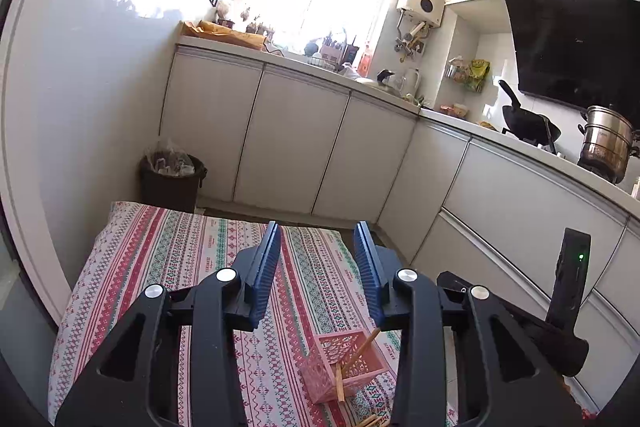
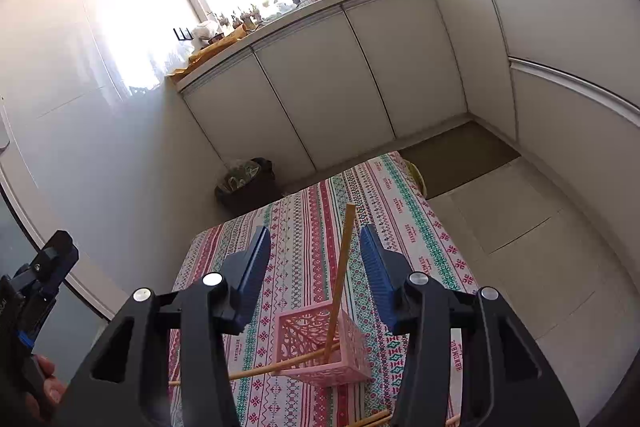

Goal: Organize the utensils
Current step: 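Lower the right tool's chopstick into the pink basket and open it, then lower the left tool to the pile and grasp another chopstick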

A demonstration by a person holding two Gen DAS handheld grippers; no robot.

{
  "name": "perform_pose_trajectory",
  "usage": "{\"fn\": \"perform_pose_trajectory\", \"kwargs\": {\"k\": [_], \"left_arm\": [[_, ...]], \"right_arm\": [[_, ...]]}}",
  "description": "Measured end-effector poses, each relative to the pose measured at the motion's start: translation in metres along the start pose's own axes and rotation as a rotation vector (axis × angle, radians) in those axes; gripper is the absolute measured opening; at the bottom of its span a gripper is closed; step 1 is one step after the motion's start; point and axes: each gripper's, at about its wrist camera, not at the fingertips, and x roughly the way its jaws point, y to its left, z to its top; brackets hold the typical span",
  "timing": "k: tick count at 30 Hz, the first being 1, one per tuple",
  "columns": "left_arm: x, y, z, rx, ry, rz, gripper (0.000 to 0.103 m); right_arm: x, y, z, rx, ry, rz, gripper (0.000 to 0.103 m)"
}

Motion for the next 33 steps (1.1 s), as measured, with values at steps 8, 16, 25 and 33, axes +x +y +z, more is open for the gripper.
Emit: {"fn": "perform_pose_trajectory", "kwargs": {"k": [8, 16, 25, 33], "left_arm": [[-0.009, -0.012, 0.003, 0.015, -0.013, -0.013, 0.045], [-0.029, -0.048, -0.004, 0.106, -0.045, -0.081, 0.096], [-0.010, -0.120, -0.059, 0.473, 0.243, -0.287, 0.096], [0.028, -0.152, -0.196, 0.936, 0.747, -0.404, 0.096]], "right_arm": [[-0.020, -0.001, 0.000, 0.021, -0.028, 0.008, 0.064], [-0.059, -0.029, 0.001, 0.089, -0.042, 0.009, 0.096], [-0.087, -0.109, -0.021, 0.280, 0.126, -0.119, 0.096], [-0.105, -0.173, -0.051, 0.513, 0.233, -0.100, 0.096]]}}
